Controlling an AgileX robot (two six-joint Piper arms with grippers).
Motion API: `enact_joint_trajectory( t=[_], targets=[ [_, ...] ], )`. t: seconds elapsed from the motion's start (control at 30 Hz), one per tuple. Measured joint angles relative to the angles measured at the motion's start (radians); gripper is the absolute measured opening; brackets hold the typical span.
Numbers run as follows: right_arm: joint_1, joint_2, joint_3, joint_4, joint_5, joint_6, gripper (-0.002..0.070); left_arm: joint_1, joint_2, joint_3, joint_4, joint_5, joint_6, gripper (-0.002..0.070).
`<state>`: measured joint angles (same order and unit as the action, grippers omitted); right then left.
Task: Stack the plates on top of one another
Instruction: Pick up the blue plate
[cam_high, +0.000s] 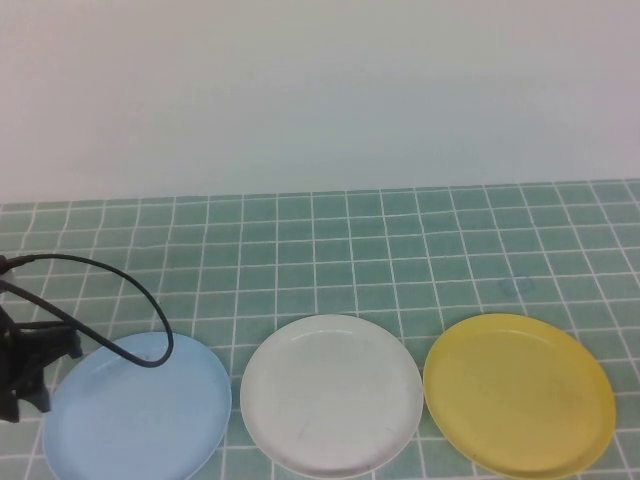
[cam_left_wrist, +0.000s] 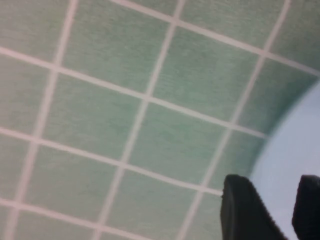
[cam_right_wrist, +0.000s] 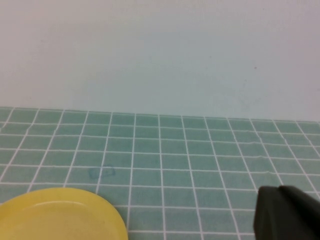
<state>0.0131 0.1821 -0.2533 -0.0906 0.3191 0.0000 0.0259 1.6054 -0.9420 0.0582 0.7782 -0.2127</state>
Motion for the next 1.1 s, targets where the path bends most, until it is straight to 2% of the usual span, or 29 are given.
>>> enact_joint_trajectory(
  t=[0.17,0.57,0.83,1.1],
  targets=[
    [0.000,0.000,0.000,0.000,0.000,0.000,-0.0002,0.002,0.026,0.000,-0.108,-0.013,0.099,0.0210],
    [0.000,0.000,0.000,0.000,0.000,0.000,-0.0002,0.002,0.076,-0.002,-0.083,-0.010,0.087,0.0214],
    [0.000,0.000,0.000,0.002,0.000,0.000,-0.0002,0.002,0.076,-0.002,-0.015,-0.021,0.037,0.0340],
    [0.000,0.000,0.000,0.002,0.000,0.000,-0.0002,0.002,0.076,-0.002,-0.007,-0.085,0.037,0.0285]
  ],
)
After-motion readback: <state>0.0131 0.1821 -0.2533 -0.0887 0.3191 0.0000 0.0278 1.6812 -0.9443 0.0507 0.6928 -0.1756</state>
